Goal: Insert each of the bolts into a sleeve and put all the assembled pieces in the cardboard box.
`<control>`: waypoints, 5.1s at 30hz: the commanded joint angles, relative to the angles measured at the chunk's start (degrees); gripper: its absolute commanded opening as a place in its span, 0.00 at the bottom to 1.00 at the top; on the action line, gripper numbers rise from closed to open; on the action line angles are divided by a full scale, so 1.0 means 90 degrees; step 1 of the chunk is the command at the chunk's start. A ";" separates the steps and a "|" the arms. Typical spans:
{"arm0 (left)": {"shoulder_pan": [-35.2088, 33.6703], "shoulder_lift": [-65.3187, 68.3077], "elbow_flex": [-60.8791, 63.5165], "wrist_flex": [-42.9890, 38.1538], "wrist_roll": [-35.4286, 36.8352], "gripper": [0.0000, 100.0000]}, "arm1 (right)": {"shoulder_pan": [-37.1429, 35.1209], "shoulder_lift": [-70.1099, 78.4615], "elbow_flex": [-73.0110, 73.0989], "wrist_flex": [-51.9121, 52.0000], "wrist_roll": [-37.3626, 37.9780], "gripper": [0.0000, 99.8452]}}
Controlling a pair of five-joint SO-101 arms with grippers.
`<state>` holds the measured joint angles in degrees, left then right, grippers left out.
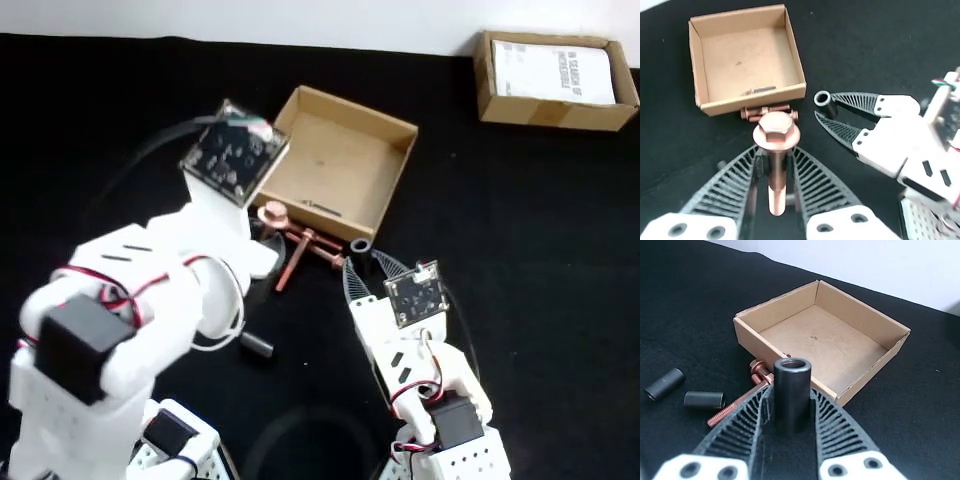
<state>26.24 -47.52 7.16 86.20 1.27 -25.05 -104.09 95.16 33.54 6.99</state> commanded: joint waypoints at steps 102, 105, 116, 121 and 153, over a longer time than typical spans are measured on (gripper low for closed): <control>0.1284 0.0132 0.2525 -0.4991 0.0547 0.01 | -0.0024 -0.0112 0.0855 -0.1998 -0.0772 0.01; 0.1021 0.0112 0.2603 -0.5353 0.0547 0.01 | -0.0034 -0.0112 0.0845 -0.1988 -0.0772 0.01; 0.0825 0.0132 0.1978 -0.5587 0.0537 0.01 | -0.0054 -0.0112 0.0855 -0.1988 -0.0772 0.01; 0.0972 0.0142 0.1988 -0.5587 0.0547 0.01 | -0.0054 -0.0112 0.0864 -0.1988 -0.0772 0.01; 0.1011 0.0640 0.2330 -0.5939 0.0860 0.01 | -0.0054 -0.0112 0.0845 -0.2007 -0.0772 0.01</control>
<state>34.59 -41.45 28.26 34.33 8.75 -25.05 -104.18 95.52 16.92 0.13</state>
